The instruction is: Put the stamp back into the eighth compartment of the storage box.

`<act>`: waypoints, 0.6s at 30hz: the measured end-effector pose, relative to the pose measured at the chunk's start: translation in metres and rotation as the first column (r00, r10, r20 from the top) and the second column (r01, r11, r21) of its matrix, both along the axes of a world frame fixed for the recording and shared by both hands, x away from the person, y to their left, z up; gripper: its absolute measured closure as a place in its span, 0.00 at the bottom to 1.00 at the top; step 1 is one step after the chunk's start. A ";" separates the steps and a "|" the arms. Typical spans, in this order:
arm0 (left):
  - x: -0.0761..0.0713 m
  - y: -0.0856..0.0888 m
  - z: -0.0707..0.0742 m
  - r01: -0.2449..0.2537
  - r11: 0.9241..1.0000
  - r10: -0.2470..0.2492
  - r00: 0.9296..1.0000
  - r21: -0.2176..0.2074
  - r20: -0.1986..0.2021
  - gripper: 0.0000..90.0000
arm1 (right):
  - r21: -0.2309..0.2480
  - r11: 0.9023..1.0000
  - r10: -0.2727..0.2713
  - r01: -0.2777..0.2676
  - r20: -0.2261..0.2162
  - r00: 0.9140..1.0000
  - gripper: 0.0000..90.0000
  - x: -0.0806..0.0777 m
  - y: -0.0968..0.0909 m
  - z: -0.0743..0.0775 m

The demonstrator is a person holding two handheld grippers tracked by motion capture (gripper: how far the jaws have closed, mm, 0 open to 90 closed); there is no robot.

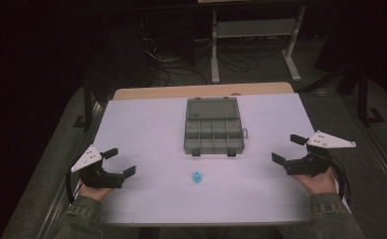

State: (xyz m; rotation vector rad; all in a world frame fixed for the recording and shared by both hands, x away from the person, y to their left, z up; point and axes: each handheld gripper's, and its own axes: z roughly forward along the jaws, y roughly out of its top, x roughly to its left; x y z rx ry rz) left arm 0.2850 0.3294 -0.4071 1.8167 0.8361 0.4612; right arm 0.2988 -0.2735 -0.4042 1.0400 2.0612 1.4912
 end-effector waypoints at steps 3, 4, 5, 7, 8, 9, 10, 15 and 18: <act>0.001 -0.001 0.002 0.004 1.000 -0.004 1.000 0.000 -0.002 0.00 | -0.004 1.000 0.003 -0.003 -0.004 1.000 0.00 0.000 0.001 -0.001; 0.001 -0.001 0.003 0.006 1.000 -0.006 1.000 0.001 0.000 0.00 | -0.007 1.000 0.004 -0.004 -0.004 1.000 0.00 0.000 0.001 -0.001; 0.002 -0.002 0.004 0.008 1.000 -0.008 1.000 0.002 0.000 0.00 | -0.009 1.000 0.005 -0.005 -0.005 1.000 0.00 0.000 0.001 -0.001; 0.003 -0.003 0.006 0.012 1.000 -0.012 1.000 0.002 0.002 0.00 | -0.010 1.000 0.006 -0.006 -0.004 1.000 0.00 0.000 0.001 -0.001; 0.003 -0.004 0.007 0.014 1.000 -0.014 1.000 0.003 0.001 0.00 | -0.009 1.000 0.005 -0.005 -0.004 1.000 0.00 0.000 0.001 -0.001; 0.004 -0.005 0.008 0.018 1.000 -0.018 1.000 0.007 0.002 0.00 | -0.009 1.000 0.005 -0.005 -0.003 1.000 0.00 0.000 0.001 -0.001; 0.004 -0.006 0.009 0.021 1.000 -0.021 1.000 0.007 0.002 0.00 | -0.008 1.000 0.005 -0.005 -0.003 1.000 0.00 0.000 0.001 -0.001; 0.007 -0.012 0.015 0.046 0.999 -0.046 0.999 0.017 -0.001 0.00 | -0.006 1.000 0.003 -0.003 -0.004 1.000 0.00 0.000 0.001 -0.001; 0.010 -0.016 0.018 0.056 0.998 -0.056 0.998 0.026 -0.002 0.00 | -0.006 1.000 0.004 -0.004 -0.003 1.000 0.00 0.000 0.001 -0.001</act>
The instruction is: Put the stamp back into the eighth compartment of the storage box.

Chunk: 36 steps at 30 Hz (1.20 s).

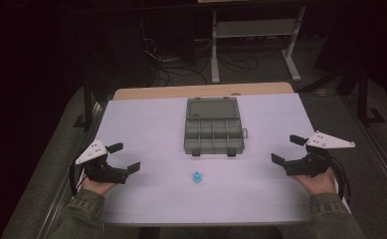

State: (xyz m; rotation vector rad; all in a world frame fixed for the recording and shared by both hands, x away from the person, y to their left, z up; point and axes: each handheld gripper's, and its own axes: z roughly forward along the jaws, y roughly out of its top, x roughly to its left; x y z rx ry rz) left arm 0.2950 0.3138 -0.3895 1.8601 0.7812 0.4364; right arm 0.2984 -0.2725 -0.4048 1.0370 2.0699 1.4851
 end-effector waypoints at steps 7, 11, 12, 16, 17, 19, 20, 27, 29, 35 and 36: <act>0.005 -0.007 0.004 0.021 1.000 -0.021 1.000 0.022 -0.005 0.00 | -0.002 1.000 0.001 -0.001 0.001 1.000 0.00 0.000 0.000 0.000; 0.008 -0.013 0.007 0.039 0.998 -0.039 0.999 0.042 -0.014 0.00 | -0.002 1.000 0.001 -0.001 0.001 1.000 0.00 0.000 0.000 0.000; 0.008 -0.015 0.008 0.046 0.997 -0.046 0.999 0.054 -0.015 0.00 | -0.003 1.000 0.001 -0.001 0.002 1.000 0.00 0.000 0.000 0.000; 0.012 -0.023 0.015 0.069 0.995 -0.068 0.998 0.071 -0.011 0.00 | -0.001 1.000 0.002 -0.002 0.001 1.000 0.00 0.000 0.000 0.000; 0.013 -0.025 0.016 0.075 0.995 -0.074 0.997 0.070 -0.014 0.00 | -0.002 1.000 0.002 -0.002 0.002 1.000 0.00 0.000 0.000 0.000; 0.015 -0.029 0.019 0.087 0.993 -0.086 0.996 0.080 -0.013 0.00 | 0.000 1.000 0.003 -0.003 0.001 1.000 0.00 -0.001 0.000 0.000; 0.015 -0.031 0.020 0.094 0.992 -0.093 0.996 0.082 -0.015 0.00 | 0.000 1.000 0.003 -0.003 0.002 1.000 0.00 -0.001 0.000 0.001; 0.021 -0.043 0.024 0.129 0.987 -0.127 0.992 0.101 -0.026 0.00 | 0.003 1.000 0.004 -0.004 0.005 1.000 0.00 -0.001 -0.001 0.001; 0.022 -0.046 0.024 0.137 0.985 -0.135 0.990 0.102 -0.029 0.00 | 0.003 1.000 0.005 -0.005 0.006 1.000 0.00 -0.001 -0.001 0.001; 0.026 -0.056 0.023 0.163 0.980 -0.159 0.986 0.115 -0.046 0.00 | 0.005 1.000 0.005 -0.005 0.007 1.000 0.00 -0.001 -0.001 0.001; 0.026 -0.057 0.023 0.170 0.978 -0.165 0.985 0.120 -0.047 0.00 | 0.005 1.000 0.006 -0.006 0.007 1.000 0.00 -0.001 -0.001 0.001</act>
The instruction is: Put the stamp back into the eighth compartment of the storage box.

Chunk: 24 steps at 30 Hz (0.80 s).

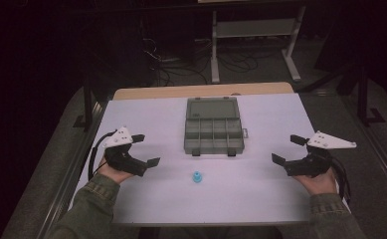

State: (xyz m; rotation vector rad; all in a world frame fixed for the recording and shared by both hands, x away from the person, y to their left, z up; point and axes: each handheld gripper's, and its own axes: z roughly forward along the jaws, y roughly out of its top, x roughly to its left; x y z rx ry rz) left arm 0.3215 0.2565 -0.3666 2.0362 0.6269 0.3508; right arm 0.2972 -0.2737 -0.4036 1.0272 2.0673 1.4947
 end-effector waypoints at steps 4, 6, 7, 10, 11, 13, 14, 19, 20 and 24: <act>0.002 -0.006 0.000 0.017 1.000 -0.017 1.000 0.012 -0.011 0.00 | 0.000 1.000 0.001 -0.001 -0.001 1.000 0.00 0.000 0.000 0.000; 0.003 -0.009 0.000 0.027 0.999 -0.027 1.000 0.020 -0.014 0.00 | 0.000 1.000 0.001 -0.001 0.001 1.000 0.00 0.000 0.000 0.000; 0.004 -0.011 0.000 0.032 0.999 -0.032 0.999 0.025 -0.016 0.00 | 0.000 1.000 0.001 -0.001 0.000 1.000 0.00 0.000 0.000 0.000; 0.005 -0.015 0.000 0.044 0.998 -0.044 0.999 0.036 -0.021 0.00 | 0.001 1.000 0.001 -0.001 -0.001 1.000 0.00 0.000 0.000 0.000; 0.006 -0.016 0.001 0.048 0.998 -0.047 0.999 0.040 -0.022 0.00 | 0.000 1.000 0.002 -0.002 0.000 1.000 0.00 0.000 0.000 0.000; 0.007 -0.019 0.002 0.057 0.997 -0.056 0.998 0.045 -0.023 0.00 | -0.001 1.000 0.002 -0.002 0.000 1.000 0.00 0.000 0.000 0.000; 0.007 -0.021 0.002 0.059 0.997 -0.058 0.998 0.048 -0.024 0.00 | -0.001 1.000 0.002 -0.002 0.000 1.000 0.00 0.000 0.000 0.000; 0.009 -0.027 0.003 0.074 0.996 -0.073 0.997 0.054 -0.025 0.00 | -0.004 1.000 0.004 -0.004 0.003 1.000 0.00 0.000 0.001 0.000; 0.009 -0.028 0.003 0.078 0.995 -0.076 0.997 0.056 -0.026 0.00 | -0.004 1.000 0.005 -0.005 0.003 1.000 0.00 0.000 0.001 0.000; 0.011 -0.033 0.000 0.091 0.993 -0.088 0.995 0.072 -0.040 0.00 | -0.006 1.000 0.006 -0.006 0.004 1.000 0.00 0.000 0.001 0.000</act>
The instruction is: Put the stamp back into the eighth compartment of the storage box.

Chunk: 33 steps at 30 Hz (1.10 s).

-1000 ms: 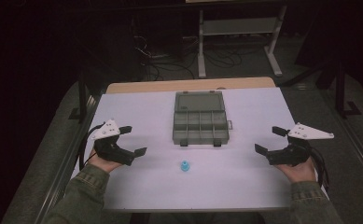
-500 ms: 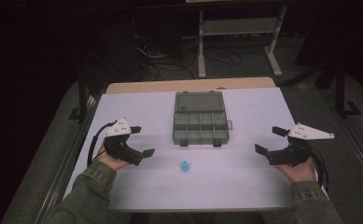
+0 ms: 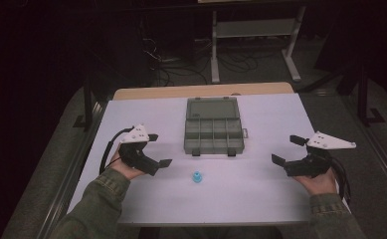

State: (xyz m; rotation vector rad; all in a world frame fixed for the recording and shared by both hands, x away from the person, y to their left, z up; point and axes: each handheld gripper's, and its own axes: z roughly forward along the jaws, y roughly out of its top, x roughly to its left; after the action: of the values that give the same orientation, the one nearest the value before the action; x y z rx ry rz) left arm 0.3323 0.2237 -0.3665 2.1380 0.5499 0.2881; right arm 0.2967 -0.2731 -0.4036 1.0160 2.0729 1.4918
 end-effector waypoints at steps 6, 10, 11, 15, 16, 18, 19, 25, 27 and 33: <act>0.002 -0.008 -0.003 0.023 1.000 -0.022 1.000 0.020 -0.013 0.00 | -0.002 1.000 0.001 -0.001 -0.001 1.000 0.00 0.000 0.001 0.000; 0.003 -0.014 -0.004 0.036 0.999 -0.036 0.999 0.033 -0.018 0.00 | -0.003 1.000 0.002 -0.002 -0.003 1.000 0.00 0.000 0.001 0.000; 0.003 -0.015 -0.004 0.040 0.999 -0.039 0.999 0.034 -0.021 0.00 | -0.005 1.000 0.003 -0.003 -0.003 1.000 0.00 0.000 0.001 0.000; 0.005 -0.021 -0.005 0.051 0.997 -0.049 0.998 0.052 -0.030 0.00 | -0.006 1.000 0.006 -0.006 -0.001 1.000 0.00 0.000 0.002 0.000; 0.005 -0.023 -0.006 0.054 0.997 -0.053 0.998 0.053 -0.031 0.00 | -0.005 1.000 0.006 -0.006 -0.002 1.000 0.00 0.000 0.002 0.000; 0.006 -0.027 -0.007 0.064 0.996 -0.062 0.997 0.060 -0.037 0.00 | -0.004 1.000 0.005 -0.005 -0.002 1.000 0.00 0.000 0.001 0.000; 0.007 -0.029 -0.007 0.068 0.996 -0.066 0.997 0.064 -0.040 0.00 | -0.003 1.000 0.005 -0.005 -0.002 1.000 0.00 0.000 0.001 0.000; 0.009 -0.038 -0.010 0.098 0.992 -0.093 0.994 0.084 -0.057 0.00 | -0.002 1.000 0.007 -0.007 -0.003 1.000 0.00 0.000 0.001 -0.001; 0.009 -0.041 -0.012 0.105 0.990 -0.100 0.993 0.092 -0.062 0.00 | -0.003 1.000 0.008 -0.008 -0.004 1.000 0.00 0.000 0.002 -0.001; 0.010 -0.048 -0.018 0.128 0.985 -0.119 0.990 0.115 -0.081 0.00 | -0.001 1.000 0.009 -0.009 -0.005 1.000 0.00 0.000 0.002 -0.001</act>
State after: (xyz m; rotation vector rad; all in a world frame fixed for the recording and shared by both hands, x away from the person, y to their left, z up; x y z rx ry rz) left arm 0.3424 0.1759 -0.3842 2.2966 0.4493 0.1777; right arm 0.2964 -0.2715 -0.4044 1.0126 2.0845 1.4943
